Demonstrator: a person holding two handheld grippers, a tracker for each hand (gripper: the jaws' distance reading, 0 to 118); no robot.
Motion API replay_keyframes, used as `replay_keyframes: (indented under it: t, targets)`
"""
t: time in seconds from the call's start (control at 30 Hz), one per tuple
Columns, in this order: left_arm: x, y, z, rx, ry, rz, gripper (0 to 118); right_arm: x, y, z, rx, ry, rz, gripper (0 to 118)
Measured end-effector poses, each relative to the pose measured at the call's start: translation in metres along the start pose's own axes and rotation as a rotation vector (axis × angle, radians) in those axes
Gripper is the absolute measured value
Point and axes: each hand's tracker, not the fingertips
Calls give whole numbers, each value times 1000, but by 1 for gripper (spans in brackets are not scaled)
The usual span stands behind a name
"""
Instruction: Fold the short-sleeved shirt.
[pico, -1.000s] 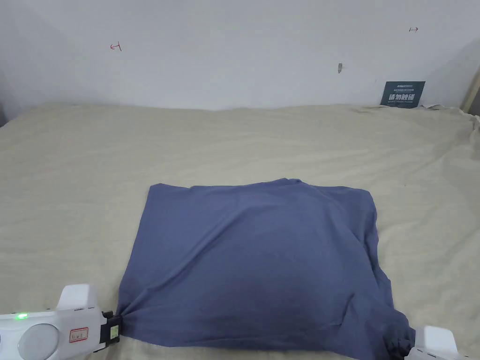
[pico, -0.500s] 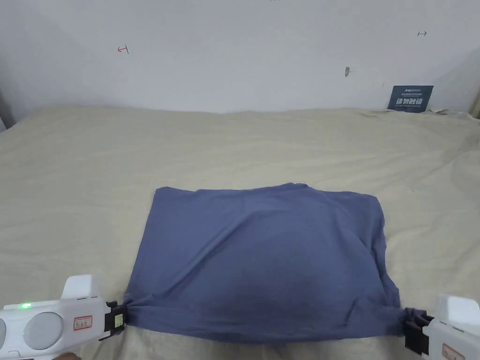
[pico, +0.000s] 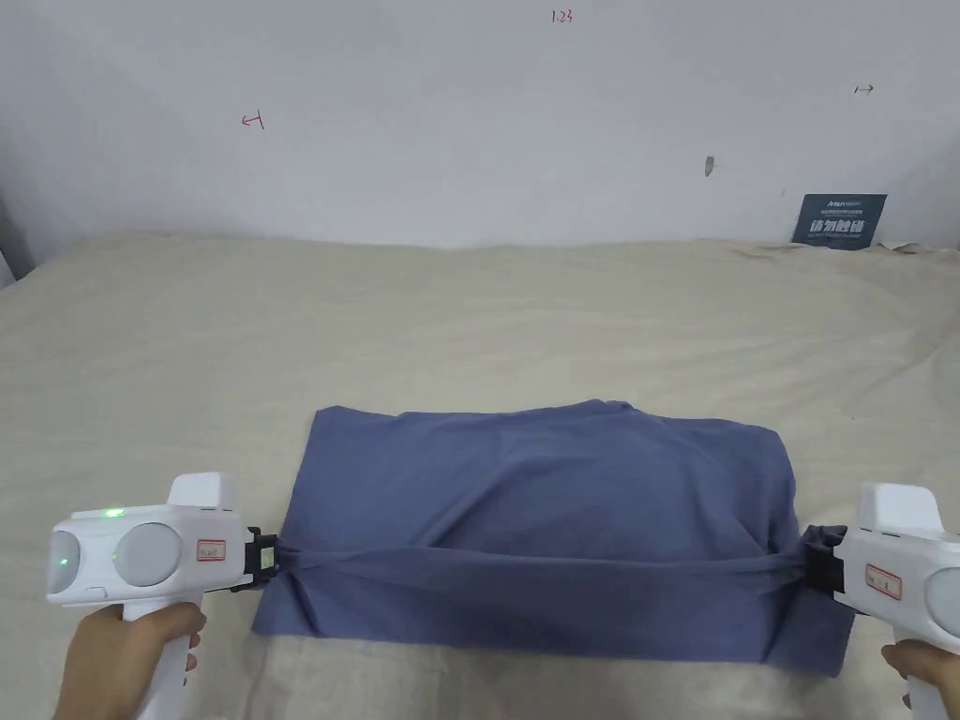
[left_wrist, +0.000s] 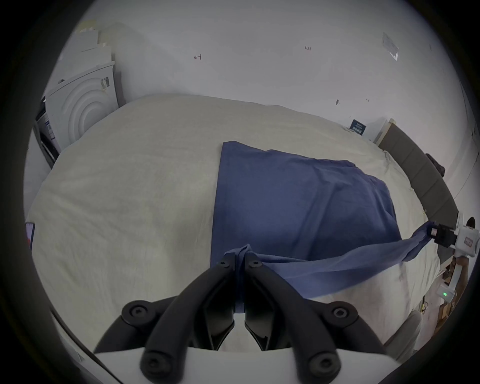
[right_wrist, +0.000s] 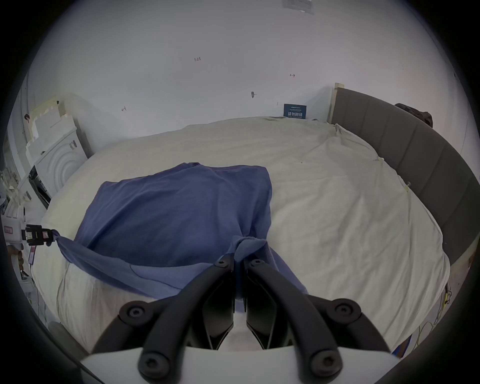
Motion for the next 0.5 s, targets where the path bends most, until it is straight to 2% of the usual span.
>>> replay_keyframes:
  t: [0.23,0.5]
  targets:
    - [11,20,-69,-81,55,-76,2,-6,21,-71,-107,-43,15,3]
    - [20,17,-121,-148,113,-139,2,-11,6,-132,-218,-105,33,3]
